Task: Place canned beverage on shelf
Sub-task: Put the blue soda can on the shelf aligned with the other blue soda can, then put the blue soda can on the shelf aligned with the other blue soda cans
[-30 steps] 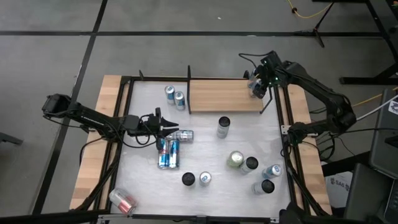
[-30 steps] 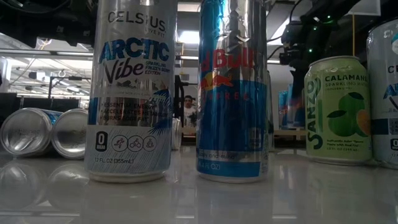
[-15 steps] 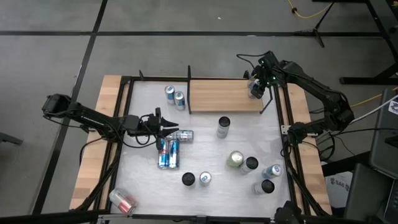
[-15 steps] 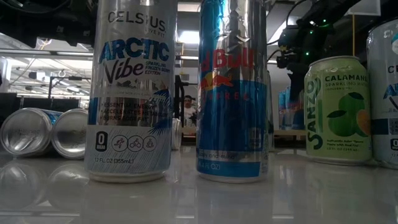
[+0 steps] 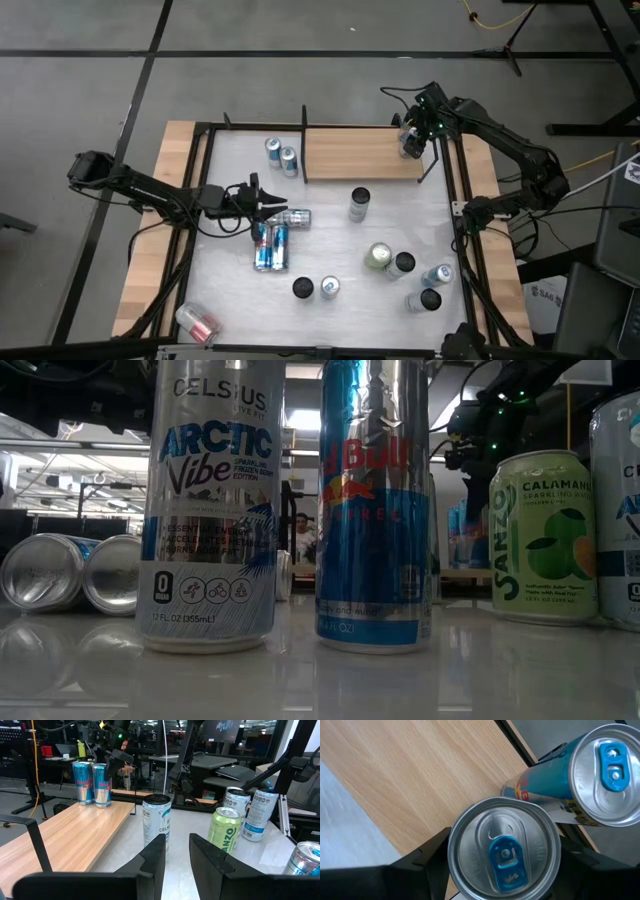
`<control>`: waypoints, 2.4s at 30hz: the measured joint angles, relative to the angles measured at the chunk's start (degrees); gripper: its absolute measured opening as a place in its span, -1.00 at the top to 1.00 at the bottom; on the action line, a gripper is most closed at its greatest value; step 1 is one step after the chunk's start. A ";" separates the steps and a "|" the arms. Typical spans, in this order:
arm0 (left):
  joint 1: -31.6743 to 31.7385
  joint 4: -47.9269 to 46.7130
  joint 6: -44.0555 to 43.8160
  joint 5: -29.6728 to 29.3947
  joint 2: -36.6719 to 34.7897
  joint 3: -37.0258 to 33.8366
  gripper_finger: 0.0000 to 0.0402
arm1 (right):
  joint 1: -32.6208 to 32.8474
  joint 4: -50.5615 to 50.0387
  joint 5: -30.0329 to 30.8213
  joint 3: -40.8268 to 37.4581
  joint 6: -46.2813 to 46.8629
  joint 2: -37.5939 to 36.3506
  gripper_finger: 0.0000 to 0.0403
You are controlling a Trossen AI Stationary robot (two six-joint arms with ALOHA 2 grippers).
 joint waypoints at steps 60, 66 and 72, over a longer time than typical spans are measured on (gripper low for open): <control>0.00 0.31 -0.01 -0.04 0.00 0.00 0.60 | -0.04 -7.72 1.57 7.08 -0.04 0.13 -0.71; 0.02 3.82 2.46 -2.56 0.00 -0.02 0.60 | -0.04 -9.43 1.57 12.67 -0.04 0.12 -0.71; 3.26 12.90 6.26 -9.18 0.00 -0.02 0.60 | -0.02 -9.12 -1.12 18.65 -0.03 0.07 -0.71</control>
